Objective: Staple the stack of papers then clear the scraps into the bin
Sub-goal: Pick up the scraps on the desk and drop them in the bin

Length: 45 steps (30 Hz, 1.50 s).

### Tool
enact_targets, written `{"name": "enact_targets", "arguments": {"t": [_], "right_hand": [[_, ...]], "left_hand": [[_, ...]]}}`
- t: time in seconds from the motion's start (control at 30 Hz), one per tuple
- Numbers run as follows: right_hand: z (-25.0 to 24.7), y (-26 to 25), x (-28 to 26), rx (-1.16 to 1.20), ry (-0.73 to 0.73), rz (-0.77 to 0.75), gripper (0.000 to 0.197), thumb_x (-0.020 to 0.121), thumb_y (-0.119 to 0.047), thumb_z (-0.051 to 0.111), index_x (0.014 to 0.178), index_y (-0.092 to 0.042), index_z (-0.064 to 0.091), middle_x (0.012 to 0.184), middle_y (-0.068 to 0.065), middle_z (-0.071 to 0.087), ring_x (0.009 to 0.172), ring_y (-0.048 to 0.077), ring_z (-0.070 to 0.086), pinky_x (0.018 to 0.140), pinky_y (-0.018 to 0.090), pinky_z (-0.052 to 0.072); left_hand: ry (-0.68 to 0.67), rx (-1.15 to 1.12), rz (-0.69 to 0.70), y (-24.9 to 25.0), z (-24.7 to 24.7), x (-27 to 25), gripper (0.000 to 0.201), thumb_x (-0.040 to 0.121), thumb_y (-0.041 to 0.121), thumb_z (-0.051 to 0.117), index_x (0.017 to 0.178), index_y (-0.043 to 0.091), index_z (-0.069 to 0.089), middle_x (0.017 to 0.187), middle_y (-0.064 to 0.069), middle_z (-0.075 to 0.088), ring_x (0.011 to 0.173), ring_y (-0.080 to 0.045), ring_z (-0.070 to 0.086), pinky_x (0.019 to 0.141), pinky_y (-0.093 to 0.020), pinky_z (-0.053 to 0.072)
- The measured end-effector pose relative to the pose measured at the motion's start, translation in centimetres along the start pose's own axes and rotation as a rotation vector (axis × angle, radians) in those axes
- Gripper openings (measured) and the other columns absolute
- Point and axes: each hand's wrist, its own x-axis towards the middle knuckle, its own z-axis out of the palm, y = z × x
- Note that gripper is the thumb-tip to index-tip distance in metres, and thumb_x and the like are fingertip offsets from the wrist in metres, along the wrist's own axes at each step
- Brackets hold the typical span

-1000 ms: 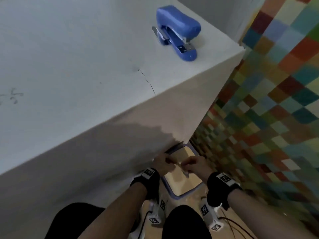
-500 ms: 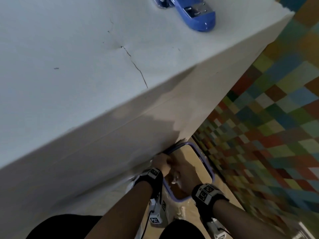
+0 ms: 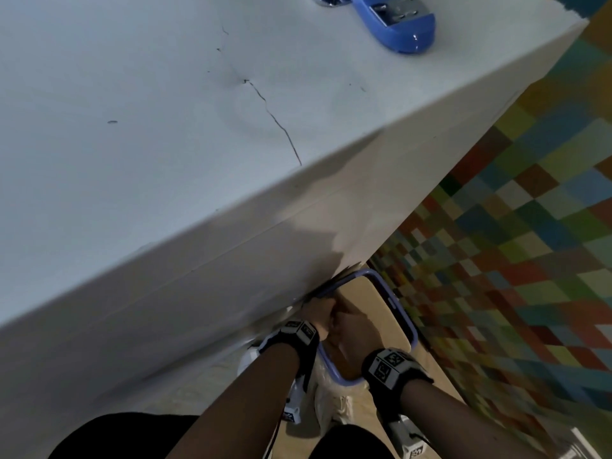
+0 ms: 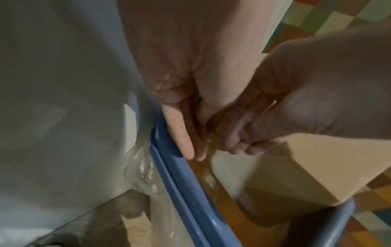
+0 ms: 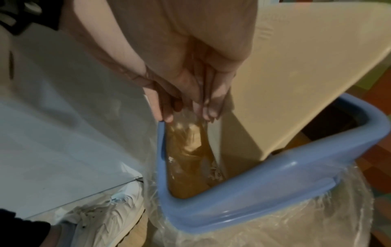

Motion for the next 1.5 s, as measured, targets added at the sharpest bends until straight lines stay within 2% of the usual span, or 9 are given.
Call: {"name": "enact_targets", "arguments": {"t": [0.1,0.27,0.4,0.47,0.6,0.73,1.0,1.23,1.5], "right_hand": [[-0.6,0.0,-0.3,0.052,-0.05,-0.005,0.032,0.088,-0.013,0.047,0.06,-0.026,0.036,0.066,-0.01,0.042,0.053,0.007,0.038,0.053,0.023,0.032],[-2.4,-0.5,-1.6,0.107,-0.082,-0.015,0.03,0.091,-0.02,0.051,0.118,-0.01,0.06,0.121,0.009,0.062,0.103,0.026,0.059,0.09,0.034,0.049],[-4.3,-0.8,-3.1,0.137,-0.221,0.052,0.028,0.096,-0.008,0.039,0.116,-0.015,0.057,0.09,0.004,0.063,0.075,0.021,0.059,0.066,0.029,0.043],[-6.0,-0.9,-4.0,0.131,-0.234,0.063,0.035,0.096,-0.008,0.036,0.124,-0.007,0.057,0.121,0.009,0.063,0.108,0.029,0.061,0.085,0.037,0.05],[-11.2,-2.8,-8.6,0.196,-0.088,-0.026,0.031,0.098,-0.012,0.039,0.122,-0.015,0.059,0.125,0.002,0.057,0.108,0.016,0.054,0.088,0.029,0.045],[-16.9,-6.3,-15.2,0.307,0.186,-0.132,0.021,0.096,-0.017,0.049,0.106,-0.015,0.067,0.102,0.003,0.068,0.09,0.014,0.064,0.073,0.02,0.048],[-25.9,-19.5,-26.1,0.604,0.595,-0.43,0.017,0.093,-0.013,0.051,0.096,-0.019,0.068,0.09,0.003,0.068,0.086,0.019,0.064,0.08,0.033,0.053],[-24.4,-32.2,-22.9,-0.046,0.312,-0.582,0.044,0.095,-0.005,0.034,0.136,-0.008,0.049,0.142,0.011,0.044,0.134,0.024,0.041,0.112,0.027,0.027],[-22.8,-38.6,-19.1,-0.517,0.249,-0.44,0.041,0.094,-0.013,0.035,0.132,-0.012,0.049,0.142,0.008,0.037,0.132,0.028,0.034,0.104,0.048,0.033]], "left_hand": [[-0.028,0.034,0.029,-0.1,-0.3,-0.1,0.024,0.093,0.012,0.046,0.114,0.004,0.054,0.12,-0.016,0.061,0.113,-0.035,0.058,0.093,-0.043,0.049],[-0.022,0.03,0.088,0.8,-2.7,-1.6,0.028,0.089,0.01,0.05,0.113,0.004,0.065,0.117,-0.015,0.067,0.111,-0.032,0.061,0.094,-0.037,0.048],[-0.096,0.04,0.068,1.5,-5.1,-4.2,0.013,0.092,0.021,0.054,0.083,0.015,0.062,0.088,-0.008,0.063,0.09,-0.028,0.062,0.083,-0.037,0.048],[-0.097,0.052,0.089,2.4,-6.9,-6.5,0.011,0.093,0.022,0.052,0.084,0.017,0.055,0.095,-0.01,0.062,0.094,-0.03,0.06,0.079,-0.035,0.043],[0.016,-0.007,0.192,4.3,-11.2,-12.8,0.041,0.093,0.004,0.047,0.133,0.007,0.052,0.131,-0.016,0.059,0.113,-0.032,0.057,0.086,-0.033,0.048],[0.1,-0.014,0.273,6.5,-14.5,-20.8,0.031,0.095,0.017,0.046,0.114,-0.001,0.062,0.085,-0.012,0.074,0.062,-0.017,0.061,0.054,-0.013,0.041],[0.504,-0.034,0.473,8.8,-20.1,-38.8,0.02,0.088,0.021,0.057,0.103,0.015,0.07,0.101,-0.006,0.073,0.091,-0.02,0.066,0.081,-0.023,0.048],[0.874,-0.051,0.073,-0.3,-26.7,-46.3,0.025,0.09,0.014,0.048,0.102,0.016,0.069,0.109,-0.003,0.069,0.102,-0.023,0.063,0.085,-0.026,0.045],[0.847,-0.013,-0.205,-8.3,-27.9,-49.5,0.029,0.092,0.016,0.044,0.109,0.019,0.068,0.118,-0.002,0.065,0.114,-0.022,0.057,0.093,-0.028,0.043]]}}
